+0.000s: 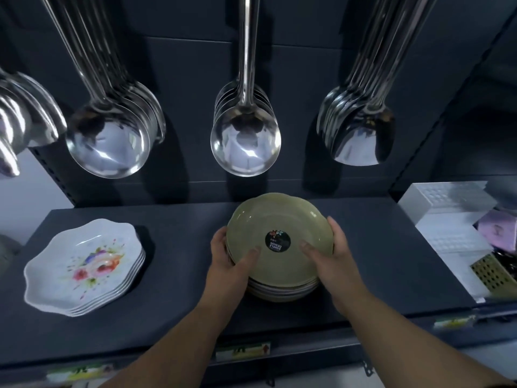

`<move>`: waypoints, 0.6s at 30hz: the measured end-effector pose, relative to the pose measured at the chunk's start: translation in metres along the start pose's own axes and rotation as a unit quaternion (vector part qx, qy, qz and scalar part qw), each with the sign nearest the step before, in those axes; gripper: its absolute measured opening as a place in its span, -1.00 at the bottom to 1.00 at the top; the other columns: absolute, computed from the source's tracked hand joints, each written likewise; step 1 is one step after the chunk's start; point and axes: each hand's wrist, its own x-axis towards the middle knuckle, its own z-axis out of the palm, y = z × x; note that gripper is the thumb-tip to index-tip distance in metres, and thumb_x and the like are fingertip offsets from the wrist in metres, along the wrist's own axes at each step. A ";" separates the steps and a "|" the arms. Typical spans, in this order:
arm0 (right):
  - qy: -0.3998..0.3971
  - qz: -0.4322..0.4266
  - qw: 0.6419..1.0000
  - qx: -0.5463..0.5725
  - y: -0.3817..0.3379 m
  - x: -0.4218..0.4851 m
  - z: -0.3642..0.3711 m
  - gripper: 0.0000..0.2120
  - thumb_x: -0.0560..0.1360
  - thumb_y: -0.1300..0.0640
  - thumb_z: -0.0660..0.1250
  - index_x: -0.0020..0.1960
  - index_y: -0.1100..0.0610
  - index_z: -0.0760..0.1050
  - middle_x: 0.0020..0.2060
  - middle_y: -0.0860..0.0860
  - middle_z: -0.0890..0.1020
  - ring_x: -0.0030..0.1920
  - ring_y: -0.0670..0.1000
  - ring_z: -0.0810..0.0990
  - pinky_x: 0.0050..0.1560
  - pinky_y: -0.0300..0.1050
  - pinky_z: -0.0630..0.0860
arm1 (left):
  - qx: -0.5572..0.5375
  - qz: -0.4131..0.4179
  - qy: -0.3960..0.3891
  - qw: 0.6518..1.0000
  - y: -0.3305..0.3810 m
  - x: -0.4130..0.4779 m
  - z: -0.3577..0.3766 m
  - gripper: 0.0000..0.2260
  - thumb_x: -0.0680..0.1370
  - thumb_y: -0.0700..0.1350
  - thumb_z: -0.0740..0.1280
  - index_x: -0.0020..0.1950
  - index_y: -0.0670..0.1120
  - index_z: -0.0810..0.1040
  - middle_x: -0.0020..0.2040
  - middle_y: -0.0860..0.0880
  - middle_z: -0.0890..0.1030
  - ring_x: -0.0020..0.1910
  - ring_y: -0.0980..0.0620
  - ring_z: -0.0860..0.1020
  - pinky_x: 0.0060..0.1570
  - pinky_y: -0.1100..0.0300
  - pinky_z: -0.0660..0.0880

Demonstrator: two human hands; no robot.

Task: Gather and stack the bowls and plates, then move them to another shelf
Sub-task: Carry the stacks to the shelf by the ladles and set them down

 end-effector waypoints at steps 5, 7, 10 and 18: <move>0.029 -0.005 0.999 -0.045 -0.003 0.009 0.000 -0.24 0.43 0.03 0.49 0.48 -0.26 0.16 0.15 -0.21 0.53 0.16 -0.09 0.55 0.23 -0.05 0.51 | 0.055 0.004 -0.035 0.998 -0.003 0.008 0.003 -0.34 0.47 -0.09 0.43 0.40 0.25 0.13 0.18 0.23 0.49 0.13 0.23 0.49 0.04 0.30 0.43; 0.031 -0.007 0.997 -0.072 -0.008 0.008 -0.002 -0.22 0.43 0.02 0.48 0.51 -0.23 0.14 0.19 -0.17 0.52 0.18 -0.06 0.53 0.24 -0.07 0.49 | 0.071 0.002 -0.040 0.997 0.000 0.008 0.003 -0.32 0.46 -0.07 0.45 0.42 0.23 0.11 0.19 0.22 0.49 0.12 0.22 0.49 0.00 0.33 0.42; 0.031 -0.010 0.993 -0.111 -0.017 0.002 -0.006 -0.22 0.44 0.01 0.48 0.53 -0.16 0.14 0.28 -0.13 0.48 0.24 -0.04 0.49 0.27 -0.09 0.46 | 0.118 0.015 -0.021 0.993 0.014 0.002 0.005 -0.44 0.45 -0.07 0.46 0.29 0.22 0.20 0.08 0.25 0.47 -0.01 0.29 0.48 -0.15 0.44 0.37; 0.038 -0.028 0.974 -0.221 -0.067 -0.054 -0.043 -0.26 0.45 -0.03 0.46 0.53 -0.05 0.19 0.47 -0.09 0.30 0.45 -0.06 0.30 0.28 -0.25 0.27 | 0.350 0.100 -0.055 0.930 0.075 -0.043 0.048 -0.36 0.40 -0.02 0.40 0.43 0.07 0.22 0.31 0.10 0.38 0.22 0.04 0.43 0.16 0.08 0.46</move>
